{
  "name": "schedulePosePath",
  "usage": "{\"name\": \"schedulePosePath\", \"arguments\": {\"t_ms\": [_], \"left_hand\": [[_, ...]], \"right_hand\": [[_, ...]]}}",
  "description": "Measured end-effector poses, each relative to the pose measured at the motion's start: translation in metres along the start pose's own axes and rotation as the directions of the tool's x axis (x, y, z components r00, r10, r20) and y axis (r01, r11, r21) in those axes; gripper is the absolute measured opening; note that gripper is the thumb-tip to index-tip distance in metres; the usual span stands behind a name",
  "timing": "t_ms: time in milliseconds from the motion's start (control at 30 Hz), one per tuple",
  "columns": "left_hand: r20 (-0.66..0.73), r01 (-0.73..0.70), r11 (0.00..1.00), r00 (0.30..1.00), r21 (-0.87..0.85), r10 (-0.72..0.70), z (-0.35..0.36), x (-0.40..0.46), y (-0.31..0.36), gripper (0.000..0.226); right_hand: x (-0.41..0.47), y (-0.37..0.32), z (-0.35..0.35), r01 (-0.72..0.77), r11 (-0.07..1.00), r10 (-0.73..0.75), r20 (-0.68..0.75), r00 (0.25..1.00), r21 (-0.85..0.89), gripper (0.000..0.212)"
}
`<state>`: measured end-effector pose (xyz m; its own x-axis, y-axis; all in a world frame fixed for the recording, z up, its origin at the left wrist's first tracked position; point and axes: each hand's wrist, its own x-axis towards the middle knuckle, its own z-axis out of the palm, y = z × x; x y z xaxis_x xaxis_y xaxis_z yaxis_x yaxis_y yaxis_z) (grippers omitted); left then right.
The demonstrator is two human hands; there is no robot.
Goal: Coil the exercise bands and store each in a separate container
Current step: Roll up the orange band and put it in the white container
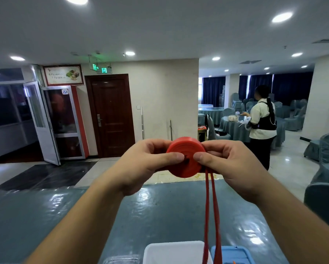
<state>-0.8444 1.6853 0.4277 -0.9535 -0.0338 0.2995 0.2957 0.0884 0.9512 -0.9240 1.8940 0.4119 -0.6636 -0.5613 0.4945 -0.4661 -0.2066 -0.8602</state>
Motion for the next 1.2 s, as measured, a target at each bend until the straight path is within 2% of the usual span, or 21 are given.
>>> {"name": "schedulePosePath", "arguments": {"t_ms": [67,167,367,467,567,633,700,767,867,967,1067,1133,1200], "left_hand": [[-0.056,-0.036,0.997,0.998,-0.069,0.032,0.004,0.0,-0.003,0.044],[-0.143,-0.039,0.976,0.99,-0.215,0.008,0.016,0.0,-0.013,0.044],[-0.09,-0.015,0.994,0.996,-0.107,0.005,0.009,-0.001,-0.009,0.043],[-0.143,-0.051,0.962,0.99,-0.27,0.012,0.014,0.002,-0.014,0.047],[-0.169,-0.05,0.941,0.986,-0.334,-0.007,0.02,0.004,-0.025,0.048],[-0.139,-0.028,0.955,0.99,-0.295,-0.013,0.017,0.003,-0.027,0.05],[-0.078,-0.003,0.985,0.997,-0.175,-0.011,0.012,0.003,-0.025,0.051],[-0.066,-0.008,0.993,0.998,-0.116,0.0,0.009,0.004,-0.023,0.049],[-0.157,-0.049,0.974,0.988,-0.222,0.014,0.015,0.006,-0.026,0.052],[-0.202,-0.074,0.953,0.979,-0.295,0.014,0.022,0.005,-0.034,0.054],[-0.137,-0.071,0.97,0.99,-0.231,0.04,0.017,0.004,-0.036,0.05],[-0.106,-0.063,0.983,0.993,-0.174,0.045,0.013,0.004,-0.034,0.048],[-0.129,-0.078,0.979,0.99,-0.188,0.054,0.012,0.004,-0.034,0.049]], "right_hand": [[0.0,0.005,0.004,0.008,0.998,-0.003,-0.065,0.998,0.066,0.041],[0.0,0.01,0.009,0.035,0.99,-0.016,-0.141,0.99,0.135,0.042],[0.0,0.005,0.007,0.027,0.992,-0.014,-0.107,0.994,0.123,0.04],[0.003,0.005,0.009,0.01,0.964,0.03,-0.149,0.988,0.266,0.048],[0.005,0.006,0.006,0.001,0.961,0.046,-0.164,0.985,0.275,0.05],[0.003,0.007,0.004,-0.011,0.977,0.045,-0.156,0.987,0.214,0.046],[0.002,0.009,0.004,-0.021,0.989,0.045,-0.159,0.986,0.149,0.044],[0.002,0.011,0.007,-0.019,0.987,0.045,-0.165,0.985,0.16,0.042],[0.003,0.013,0.01,-0.014,0.983,0.046,-0.17,0.984,0.185,0.048],[-0.001,0.019,0.011,0.008,0.98,0.03,-0.188,0.982,0.198,0.035],[-0.004,0.021,0.011,0.028,0.983,0.005,-0.175,0.984,0.183,0.028],[-0.004,0.022,0.013,0.029,0.985,0.0,-0.168,0.986,0.168,0.033],[-0.004,0.025,0.016,0.029,0.975,0.014,-0.19,0.982,0.22,0.042]]}}
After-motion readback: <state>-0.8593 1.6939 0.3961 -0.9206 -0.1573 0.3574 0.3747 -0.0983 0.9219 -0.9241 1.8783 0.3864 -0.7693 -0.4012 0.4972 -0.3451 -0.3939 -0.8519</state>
